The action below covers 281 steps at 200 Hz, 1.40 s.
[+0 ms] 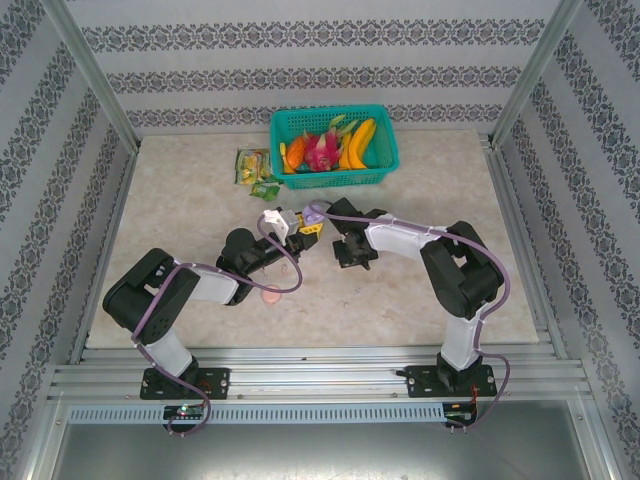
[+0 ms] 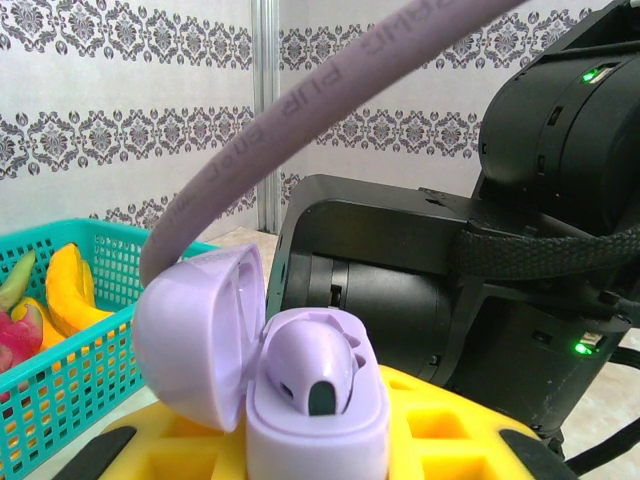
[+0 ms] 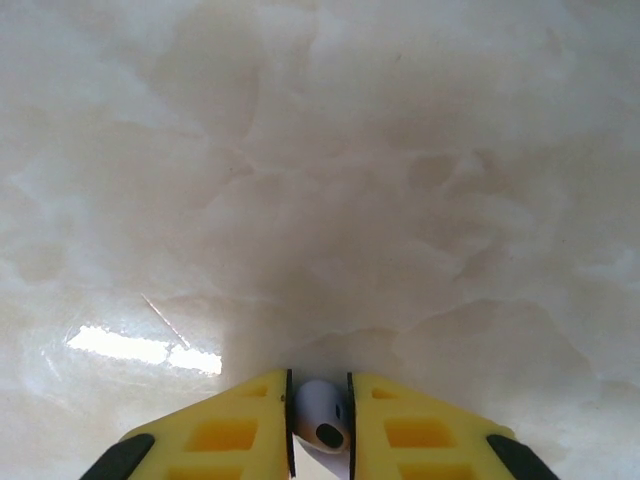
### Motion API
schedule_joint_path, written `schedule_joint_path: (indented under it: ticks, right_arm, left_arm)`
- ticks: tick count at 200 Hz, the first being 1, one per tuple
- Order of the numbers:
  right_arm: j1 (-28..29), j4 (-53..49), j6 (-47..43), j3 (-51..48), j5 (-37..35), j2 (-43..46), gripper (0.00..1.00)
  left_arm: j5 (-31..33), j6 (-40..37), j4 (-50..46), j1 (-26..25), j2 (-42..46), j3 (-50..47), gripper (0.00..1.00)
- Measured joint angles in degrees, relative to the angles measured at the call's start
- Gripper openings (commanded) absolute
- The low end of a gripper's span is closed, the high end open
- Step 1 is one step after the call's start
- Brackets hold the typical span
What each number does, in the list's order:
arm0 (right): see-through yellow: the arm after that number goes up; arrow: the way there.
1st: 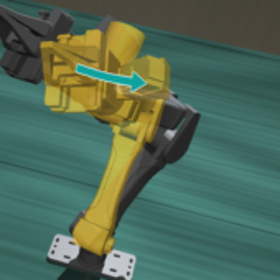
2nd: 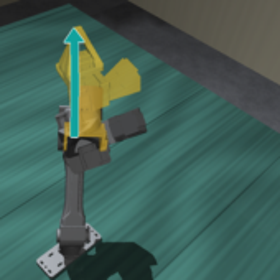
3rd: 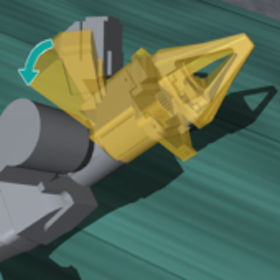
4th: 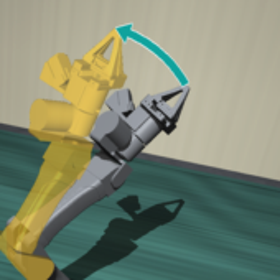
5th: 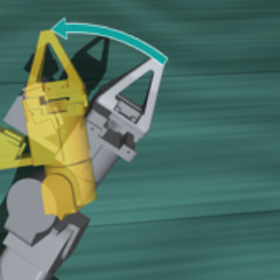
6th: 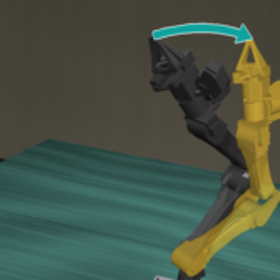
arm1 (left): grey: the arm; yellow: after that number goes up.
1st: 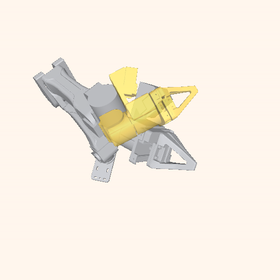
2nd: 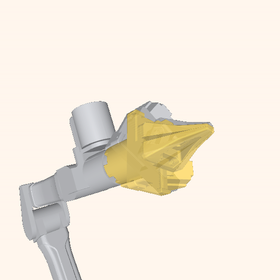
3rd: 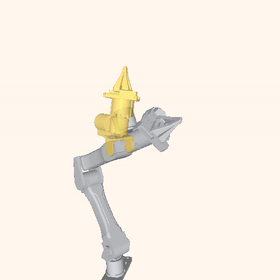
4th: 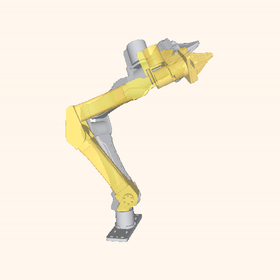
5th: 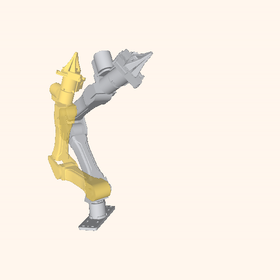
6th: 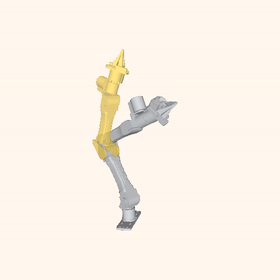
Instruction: Insert wireless bluetooth earbuds into charging case
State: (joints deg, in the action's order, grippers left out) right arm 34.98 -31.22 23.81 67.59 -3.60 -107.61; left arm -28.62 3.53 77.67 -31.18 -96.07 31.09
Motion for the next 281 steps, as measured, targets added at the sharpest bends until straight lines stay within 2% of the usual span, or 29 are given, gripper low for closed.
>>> schedule_joint_path:
  ticks: [38, 126, 190, 233, 281]
  right_arm:
    - [-0.7, 1.7, 0.4, -1.6, 0.5, 1.4, 0.16]
    - [-4.5, 7.9, 4.5, -8.5, 4.6, 11.7, 0.16]
    - [-6.9, 12.3, 6.6, -11.0, 9.0, 26.7, 0.17]
    - [-8.6, 17.9, 8.0, -12.0, 12.9, 38.0, 0.18]
    - [-8.6, 26.6, 8.6, -13.6, 17.2, 45.7, 0.18]
  left_arm:
    - [0.0, 0.0, 0.0, 0.0, 0.0, 0.0, 0.0]
    - [0.2, 0.0, 0.0, 0.0, 0.0, 0.0, 0.0]
    - [-0.5, 0.0, -0.1, 0.0, 2.7, 0.0, 0.0]
    - [-2.2, 0.8, -0.5, 0.0, 4.5, 0.0, 0.0]
    - [-4.2, 2.8, -0.9, 0.0, 4.6, 1.2, 0.0]
